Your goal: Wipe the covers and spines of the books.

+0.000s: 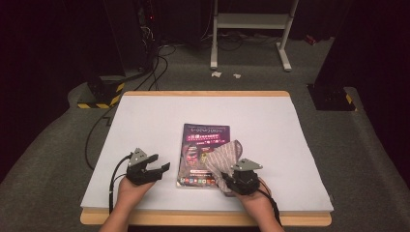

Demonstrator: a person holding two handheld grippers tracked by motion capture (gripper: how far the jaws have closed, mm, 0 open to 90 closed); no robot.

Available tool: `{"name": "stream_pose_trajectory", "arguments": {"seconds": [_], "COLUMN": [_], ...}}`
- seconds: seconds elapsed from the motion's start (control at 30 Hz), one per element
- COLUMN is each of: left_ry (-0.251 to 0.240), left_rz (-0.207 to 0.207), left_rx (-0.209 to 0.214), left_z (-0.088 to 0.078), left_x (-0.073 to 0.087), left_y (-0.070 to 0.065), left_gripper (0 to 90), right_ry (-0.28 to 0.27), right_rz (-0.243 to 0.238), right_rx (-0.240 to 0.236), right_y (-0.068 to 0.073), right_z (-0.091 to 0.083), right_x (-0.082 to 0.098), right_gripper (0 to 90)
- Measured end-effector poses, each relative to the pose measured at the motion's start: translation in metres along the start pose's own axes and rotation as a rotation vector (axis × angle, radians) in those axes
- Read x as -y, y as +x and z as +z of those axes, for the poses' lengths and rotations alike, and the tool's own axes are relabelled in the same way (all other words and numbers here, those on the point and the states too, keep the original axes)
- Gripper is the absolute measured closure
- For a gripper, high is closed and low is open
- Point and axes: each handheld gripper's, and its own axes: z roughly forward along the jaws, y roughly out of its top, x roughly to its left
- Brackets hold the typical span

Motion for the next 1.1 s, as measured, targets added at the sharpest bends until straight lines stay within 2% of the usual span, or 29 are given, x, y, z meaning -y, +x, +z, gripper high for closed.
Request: {"name": "stream_pose_trajectory", "arguments": {"seconds": [0.03,0.1,0.33,0.4,0.67,0.83,1.1], "left_ry": [0.001,0.002,0.008,0.010,0.010,0.007,-0.007], "left_rz": [0.000,0.001,0.002,0.001,0.001,-0.006,-0.024], "left_rx": [-0.002,-0.001,-0.001,-0.002,0.001,-0.001,-0.010], "left_z": [0.000,0.000,0.000,0.000,0.000,-0.001,-0.005], "left_x": [0.000,0.000,0.000,0.000,0.000,0.000,0.000], "left_y": [0.000,0.000,0.000,0.000,0.001,0.003,0.008], "left_gripper": [35.0,35.0,35.0,35.0,35.0,35.0,35.0], "right_ry": [-0.005,-0.003,-0.004,-0.005,-0.004,0.000,-0.002], "right_rz": [0.022,0.031,0.021,0.005,0.036,0.010,-0.068], "right_rx": [-0.010,-0.017,-0.006,0.006,0.010,0.000,-0.074], "right_y": [-0.002,-0.003,-0.001,-0.001,-0.009,0.006,0.053], "right_z": [0.004,0.004,0.004,0.006,0.020,0.022,0.044], "right_x": [0.003,0.003,0.003,0.001,-0.010,-0.013,-0.030], "right_gripper": [62.9,62.8,62.6,62.4,62.6,62.6,62.4]}}
